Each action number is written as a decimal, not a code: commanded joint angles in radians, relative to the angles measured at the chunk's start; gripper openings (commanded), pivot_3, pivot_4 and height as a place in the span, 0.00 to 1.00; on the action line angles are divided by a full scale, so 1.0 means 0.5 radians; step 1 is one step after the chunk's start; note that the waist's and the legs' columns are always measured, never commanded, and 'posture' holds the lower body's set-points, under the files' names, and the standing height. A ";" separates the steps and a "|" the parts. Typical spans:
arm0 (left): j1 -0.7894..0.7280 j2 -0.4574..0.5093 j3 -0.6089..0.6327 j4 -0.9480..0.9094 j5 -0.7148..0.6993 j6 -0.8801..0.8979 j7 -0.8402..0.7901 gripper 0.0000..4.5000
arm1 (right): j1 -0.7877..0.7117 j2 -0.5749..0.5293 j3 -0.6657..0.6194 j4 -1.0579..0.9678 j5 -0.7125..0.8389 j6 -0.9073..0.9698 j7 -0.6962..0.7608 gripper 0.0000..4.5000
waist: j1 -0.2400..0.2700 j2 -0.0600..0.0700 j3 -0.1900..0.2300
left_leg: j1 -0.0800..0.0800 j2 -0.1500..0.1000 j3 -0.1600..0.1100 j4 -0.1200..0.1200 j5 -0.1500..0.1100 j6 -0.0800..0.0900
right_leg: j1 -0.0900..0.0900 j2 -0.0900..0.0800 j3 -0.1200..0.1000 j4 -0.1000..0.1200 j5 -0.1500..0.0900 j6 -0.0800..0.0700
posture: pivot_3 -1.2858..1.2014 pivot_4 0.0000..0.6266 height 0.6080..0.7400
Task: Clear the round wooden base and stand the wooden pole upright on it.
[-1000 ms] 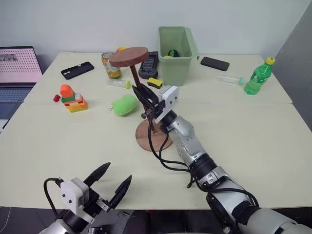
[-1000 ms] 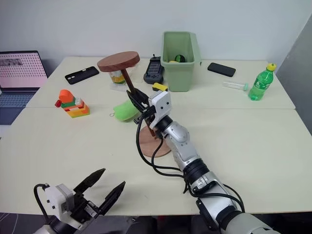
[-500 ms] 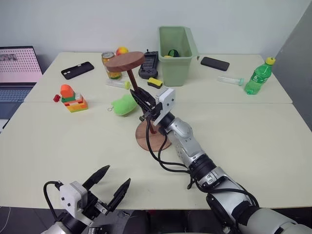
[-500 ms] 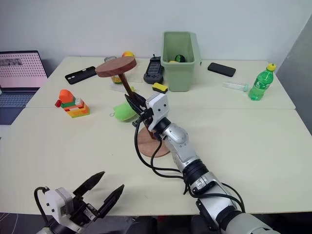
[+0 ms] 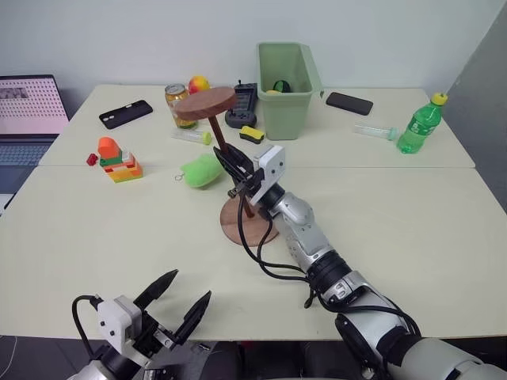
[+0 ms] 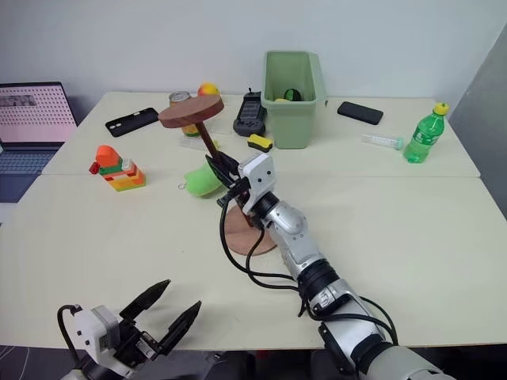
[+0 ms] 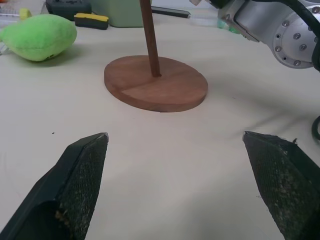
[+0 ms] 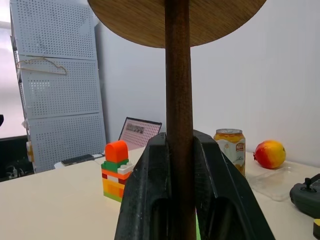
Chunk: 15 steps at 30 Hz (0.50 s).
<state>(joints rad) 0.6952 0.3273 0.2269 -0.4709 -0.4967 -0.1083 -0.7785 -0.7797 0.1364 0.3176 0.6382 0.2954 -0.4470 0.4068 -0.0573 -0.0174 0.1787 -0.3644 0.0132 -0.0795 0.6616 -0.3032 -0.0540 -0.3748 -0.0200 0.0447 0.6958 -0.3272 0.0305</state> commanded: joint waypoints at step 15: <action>0.031 0.000 0.003 0.044 -0.024 -0.117 -0.067 1.00 | 0.048 0.342 -0.001 -0.047 -0.033 -0.030 -0.003 0.05 | 0.000 0.000 0.000 | 0.000 0.000 0.000 0.000 0.000 0.000 | 0.000 0.000 0.000 0.000 0.000 0.000 | 0.52 0.24 1.00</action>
<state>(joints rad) 0.6971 0.3274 0.2269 -0.4337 -0.4969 -0.1411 -0.8009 -0.7780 0.1363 0.3170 0.6523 0.2851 -0.4489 0.4086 -0.0574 -0.0174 0.1787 -0.3644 0.0133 -0.0795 0.6614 -0.3032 -0.0539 -0.3751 -0.0200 0.0448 0.6958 -0.3273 0.0305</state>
